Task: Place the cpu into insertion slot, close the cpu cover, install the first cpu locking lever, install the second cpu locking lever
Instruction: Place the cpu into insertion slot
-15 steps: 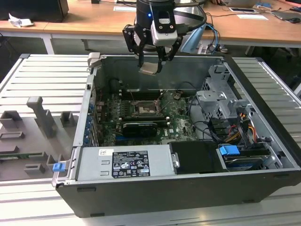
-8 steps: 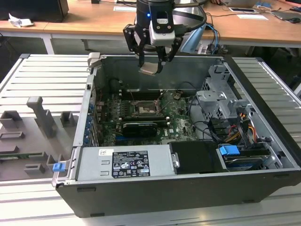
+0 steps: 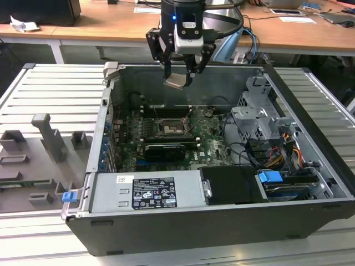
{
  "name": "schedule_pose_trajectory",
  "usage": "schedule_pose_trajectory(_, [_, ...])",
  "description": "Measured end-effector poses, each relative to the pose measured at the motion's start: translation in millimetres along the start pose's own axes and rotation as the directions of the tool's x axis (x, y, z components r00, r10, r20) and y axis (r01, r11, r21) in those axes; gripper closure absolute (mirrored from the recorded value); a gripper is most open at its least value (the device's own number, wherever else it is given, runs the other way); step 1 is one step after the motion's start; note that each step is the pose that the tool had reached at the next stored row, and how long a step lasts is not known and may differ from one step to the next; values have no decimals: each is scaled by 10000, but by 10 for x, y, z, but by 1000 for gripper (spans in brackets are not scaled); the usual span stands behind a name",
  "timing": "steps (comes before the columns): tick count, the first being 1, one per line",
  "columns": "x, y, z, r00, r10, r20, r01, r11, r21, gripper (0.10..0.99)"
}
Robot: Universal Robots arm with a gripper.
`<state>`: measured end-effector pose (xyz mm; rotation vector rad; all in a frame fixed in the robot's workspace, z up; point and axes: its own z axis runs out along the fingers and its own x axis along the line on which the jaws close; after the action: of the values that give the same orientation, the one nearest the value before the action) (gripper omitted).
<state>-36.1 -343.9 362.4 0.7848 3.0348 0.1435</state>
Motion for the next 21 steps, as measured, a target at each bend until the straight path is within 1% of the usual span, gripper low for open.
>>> schedule_pose_trajectory(7, [0, 0, 2, 9989, 457, 41, -457, 9990, -10, 545])
schedule_pose_trajectory(13, [0, 0, 4, 9947, 1024, 91, -1024, 9947, -24, 545])
schedule_pose_trajectory(21, [0, 0, 6, 9894, 1448, 128, -1448, 9895, -37, 545])
